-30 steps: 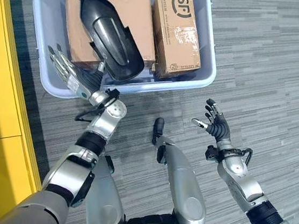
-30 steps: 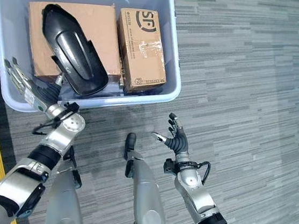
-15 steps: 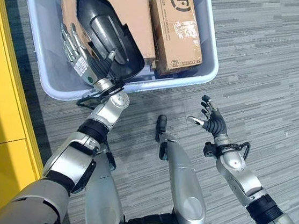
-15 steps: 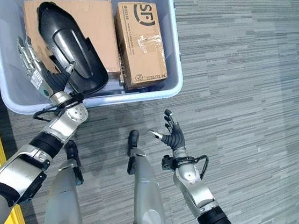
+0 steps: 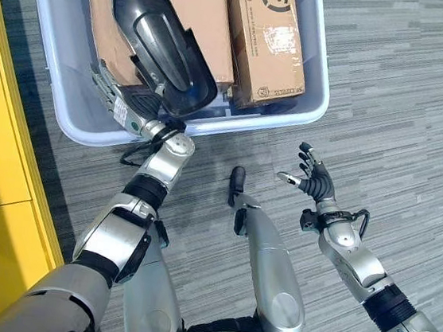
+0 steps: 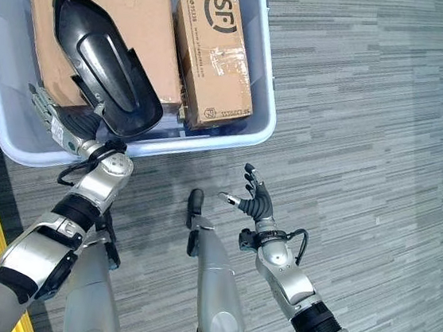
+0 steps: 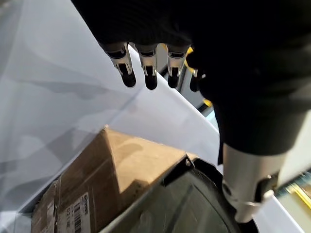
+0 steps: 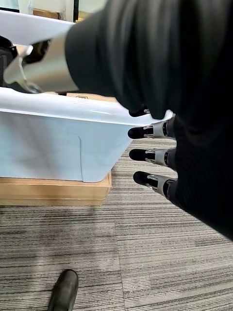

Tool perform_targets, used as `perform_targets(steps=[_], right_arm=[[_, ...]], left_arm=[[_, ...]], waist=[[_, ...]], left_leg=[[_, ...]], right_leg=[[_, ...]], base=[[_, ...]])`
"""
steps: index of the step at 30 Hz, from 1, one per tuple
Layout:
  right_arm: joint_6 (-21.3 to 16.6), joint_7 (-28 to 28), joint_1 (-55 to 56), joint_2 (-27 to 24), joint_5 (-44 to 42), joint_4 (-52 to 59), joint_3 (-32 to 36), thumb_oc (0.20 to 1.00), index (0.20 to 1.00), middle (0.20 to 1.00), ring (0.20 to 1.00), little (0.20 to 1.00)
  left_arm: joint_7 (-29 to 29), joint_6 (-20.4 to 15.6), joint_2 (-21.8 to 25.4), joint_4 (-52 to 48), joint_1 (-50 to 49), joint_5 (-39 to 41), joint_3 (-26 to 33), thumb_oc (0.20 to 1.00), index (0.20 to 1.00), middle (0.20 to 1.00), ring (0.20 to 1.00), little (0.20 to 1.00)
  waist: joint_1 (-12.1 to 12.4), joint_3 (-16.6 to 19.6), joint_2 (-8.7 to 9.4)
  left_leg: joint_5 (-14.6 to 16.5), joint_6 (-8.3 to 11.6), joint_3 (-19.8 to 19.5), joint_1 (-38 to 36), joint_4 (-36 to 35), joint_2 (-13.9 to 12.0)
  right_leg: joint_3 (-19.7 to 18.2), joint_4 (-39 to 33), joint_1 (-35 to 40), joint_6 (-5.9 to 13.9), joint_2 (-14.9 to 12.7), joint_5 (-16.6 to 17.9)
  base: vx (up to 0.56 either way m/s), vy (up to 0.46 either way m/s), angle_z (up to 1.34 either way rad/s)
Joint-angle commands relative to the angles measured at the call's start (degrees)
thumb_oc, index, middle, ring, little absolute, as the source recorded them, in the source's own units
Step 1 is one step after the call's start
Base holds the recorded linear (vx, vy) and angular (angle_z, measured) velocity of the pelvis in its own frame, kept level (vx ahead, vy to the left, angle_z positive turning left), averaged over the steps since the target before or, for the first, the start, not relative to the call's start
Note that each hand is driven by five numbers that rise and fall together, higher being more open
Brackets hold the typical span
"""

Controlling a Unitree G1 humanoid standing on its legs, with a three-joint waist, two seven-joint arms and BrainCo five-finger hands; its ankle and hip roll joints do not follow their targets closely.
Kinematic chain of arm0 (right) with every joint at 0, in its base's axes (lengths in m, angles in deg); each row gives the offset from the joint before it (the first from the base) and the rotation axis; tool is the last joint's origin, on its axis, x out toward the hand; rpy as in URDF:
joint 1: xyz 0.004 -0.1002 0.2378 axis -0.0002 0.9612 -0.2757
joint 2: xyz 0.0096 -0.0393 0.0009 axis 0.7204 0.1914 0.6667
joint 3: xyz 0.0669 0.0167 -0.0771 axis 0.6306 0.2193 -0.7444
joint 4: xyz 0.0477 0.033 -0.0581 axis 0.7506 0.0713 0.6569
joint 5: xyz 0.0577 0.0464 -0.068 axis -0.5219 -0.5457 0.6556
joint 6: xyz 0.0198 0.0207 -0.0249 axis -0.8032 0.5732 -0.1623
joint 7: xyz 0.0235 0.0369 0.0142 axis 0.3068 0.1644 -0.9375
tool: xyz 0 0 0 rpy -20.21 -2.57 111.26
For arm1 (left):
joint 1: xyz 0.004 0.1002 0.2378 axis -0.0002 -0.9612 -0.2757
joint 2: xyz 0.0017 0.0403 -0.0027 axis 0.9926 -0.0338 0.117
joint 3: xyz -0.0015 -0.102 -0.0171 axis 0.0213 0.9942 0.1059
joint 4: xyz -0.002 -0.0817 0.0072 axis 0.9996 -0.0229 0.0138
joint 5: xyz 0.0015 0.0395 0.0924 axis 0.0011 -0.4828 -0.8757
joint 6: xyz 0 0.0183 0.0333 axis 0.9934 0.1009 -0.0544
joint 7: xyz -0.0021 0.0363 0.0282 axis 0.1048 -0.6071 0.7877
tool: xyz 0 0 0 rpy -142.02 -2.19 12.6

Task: Move parts from the plastic box to the shelf.

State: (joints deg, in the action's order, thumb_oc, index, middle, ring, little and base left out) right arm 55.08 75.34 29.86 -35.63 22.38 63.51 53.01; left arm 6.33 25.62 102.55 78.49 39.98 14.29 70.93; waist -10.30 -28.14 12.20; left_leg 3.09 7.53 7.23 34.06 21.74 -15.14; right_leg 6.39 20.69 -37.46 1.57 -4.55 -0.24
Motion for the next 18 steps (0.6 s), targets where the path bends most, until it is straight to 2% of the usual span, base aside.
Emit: perform_targets(steps=[1,8,13,18], right_arm=[[-1.69,1.19,-2.08,0.76,-1.02,3.14,0.61,1.000,1.000,1.000,1.000,1.000],[-1.62,1.22,-2.32,-0.16,-1.53,3.10,0.62,1.000,1.000,1.000,1.000,1.000],[-1.98,1.93,-2.61,-0.83,1.11,3.29,0.54,1.000,1.000,1.000,1.000,1.000],[-2.03,2.70,-3.30,-0.84,0.88,2.75,0.66,1.000,1.000,1.000,1.000,1.000]], left_arm=[[1.00,0.52,3.58,1.14,2.96,-1.25,-0.99,1.000,1.000,1.000,1.000,1.000],[2.73,0.27,4.82,2.00,5.00,-5.48,-2.63,1.000,1.000,1.000,1.000,1.000],[2.89,2.52,5.36,1.81,6.26,-5.25,-4.35,1.000,1.000,1.000,1.000,1.000],[4.80,2.60,4.83,2.78,7.02,-7.01,-5.75,1.000,1.000,1.000,1.000,1.000]], waist=[[0.83,-1.65,6.43],[0.11,-1.65,6.79],[-0.30,-1.65,6.59],[-0.52,-1.65,6.59]], left_leg=[[3.49,-1.34,-3.01,5.57,7.57,2.04],[3.99,-1.71,-2.62,7.39,9.12,2.00],[3.86,-1.77,-2.43,8.10,9.19,2.10],[3.82,-1.62,-2.61,8.63,9.62,1.96]], right_leg=[[-3.07,1.66,1.75,2.83,0.90,-3.34],[-3.20,3.29,-0.36,2.34,1.15,-3.68],[-3.37,3.74,-1.40,2.22,1.25,-3.72],[-3.25,3.87,-1.80,2.22,1.26,-3.71]], base=[[0.00,-0.027,-0.07],[0.00,-0.012,-0.05],[0.00,-0.002,-0.03],[0.00,-0.032,-0.02]])
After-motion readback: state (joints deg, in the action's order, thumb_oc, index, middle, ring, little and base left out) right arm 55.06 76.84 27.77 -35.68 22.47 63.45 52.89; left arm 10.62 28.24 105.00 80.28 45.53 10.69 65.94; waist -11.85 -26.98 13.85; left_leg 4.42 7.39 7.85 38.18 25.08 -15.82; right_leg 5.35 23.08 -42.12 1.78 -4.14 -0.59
